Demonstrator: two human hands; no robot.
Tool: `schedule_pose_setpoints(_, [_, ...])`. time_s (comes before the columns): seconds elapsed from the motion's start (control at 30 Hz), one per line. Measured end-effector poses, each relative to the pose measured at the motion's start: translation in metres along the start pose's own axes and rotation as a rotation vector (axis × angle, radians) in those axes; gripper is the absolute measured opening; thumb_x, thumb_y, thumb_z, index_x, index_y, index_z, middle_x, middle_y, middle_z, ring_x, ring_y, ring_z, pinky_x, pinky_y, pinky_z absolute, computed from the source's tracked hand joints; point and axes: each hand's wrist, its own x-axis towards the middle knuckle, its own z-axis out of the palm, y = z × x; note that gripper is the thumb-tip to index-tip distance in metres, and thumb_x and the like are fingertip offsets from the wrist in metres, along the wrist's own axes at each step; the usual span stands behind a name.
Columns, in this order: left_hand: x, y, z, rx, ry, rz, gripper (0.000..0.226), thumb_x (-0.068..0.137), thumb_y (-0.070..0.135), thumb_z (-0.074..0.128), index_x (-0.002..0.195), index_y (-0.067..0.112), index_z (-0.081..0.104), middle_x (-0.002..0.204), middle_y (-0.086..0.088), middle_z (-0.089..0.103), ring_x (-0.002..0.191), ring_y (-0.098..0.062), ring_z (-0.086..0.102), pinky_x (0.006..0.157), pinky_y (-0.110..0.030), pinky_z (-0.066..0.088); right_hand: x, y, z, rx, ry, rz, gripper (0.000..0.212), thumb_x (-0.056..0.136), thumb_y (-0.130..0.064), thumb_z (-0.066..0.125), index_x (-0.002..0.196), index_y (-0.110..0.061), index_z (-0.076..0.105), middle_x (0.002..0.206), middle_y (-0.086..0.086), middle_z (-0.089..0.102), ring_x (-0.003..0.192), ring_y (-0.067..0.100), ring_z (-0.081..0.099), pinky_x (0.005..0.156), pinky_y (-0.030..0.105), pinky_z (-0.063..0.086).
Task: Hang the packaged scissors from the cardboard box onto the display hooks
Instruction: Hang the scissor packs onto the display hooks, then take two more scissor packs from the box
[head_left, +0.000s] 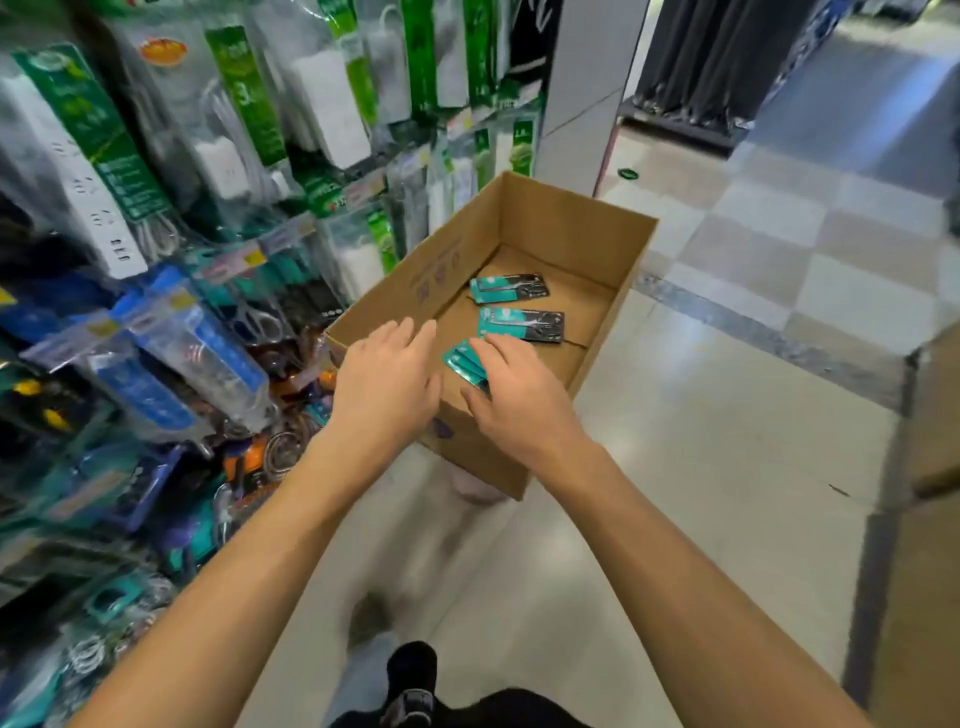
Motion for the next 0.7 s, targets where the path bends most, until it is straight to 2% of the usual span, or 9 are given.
schedule_pose_setpoints(0.13, [0.013,0.029,0.012,0.017,-0.028,0.011,0.054,0.076,0.024,0.070,0.125,0.005,0.058,0.114,-0.018,0.063,0.107,-0.036,0.060,0.082,-0.046,0.054,-0.003,0.039,-0.002,-0.021,-0.067,0.037,0.059,0.089,-0.036,0.060,0.141,-0.013,0.044,0.143,0.007,0.048,0.133,0.023,0.042,0.113,0.033,0.033])
schedule_pose_setpoints(0.37, [0.055,0.050,0.058,0.038,-0.077,0.013,0.060,0.088,0.035,0.060,0.140,0.013,0.043,0.136,-0.012,0.053,0.126,-0.030,0.050,0.096,-0.043,0.047,0.015,0.093,0.003,0.024,-0.126,0.083,0.057,0.091,-0.034,0.058,0.143,-0.015,0.041,0.144,0.002,0.047,0.133,0.019,0.040,0.111,0.031,0.032])
schedule_pose_setpoints(0.47, [0.085,0.059,0.082,0.022,-0.118,-0.018,0.060,0.083,0.034,0.066,0.136,0.011,0.049,0.130,-0.013,0.058,0.121,-0.032,0.054,0.094,-0.043,0.050,0.033,0.122,0.009,0.009,-0.153,0.065,0.058,0.088,-0.034,0.061,0.140,-0.013,0.044,0.139,0.004,0.051,0.128,0.023,0.045,0.109,0.034,0.037])
schedule_pose_setpoints(0.6, [0.121,0.071,0.118,0.028,-0.193,-0.062,0.066,0.062,0.031,0.085,0.120,0.007,0.065,0.111,-0.015,0.070,0.103,-0.033,0.067,0.081,-0.043,0.057,0.067,0.165,0.010,0.002,-0.201,0.018,0.054,0.088,-0.033,0.063,0.137,-0.014,0.047,0.136,0.005,0.053,0.128,0.024,0.046,0.110,0.035,0.036])
schedule_pose_setpoints(0.7, [0.143,0.075,0.137,0.020,-0.228,-0.173,0.067,0.070,0.037,0.081,0.128,0.012,0.061,0.123,-0.013,0.066,0.114,-0.030,0.063,0.091,-0.041,0.052,0.090,0.191,0.012,0.040,-0.227,0.017,0.053,0.085,-0.030,0.067,0.132,-0.013,0.052,0.130,0.008,0.057,0.122,0.026,0.051,0.107,0.038,0.042])
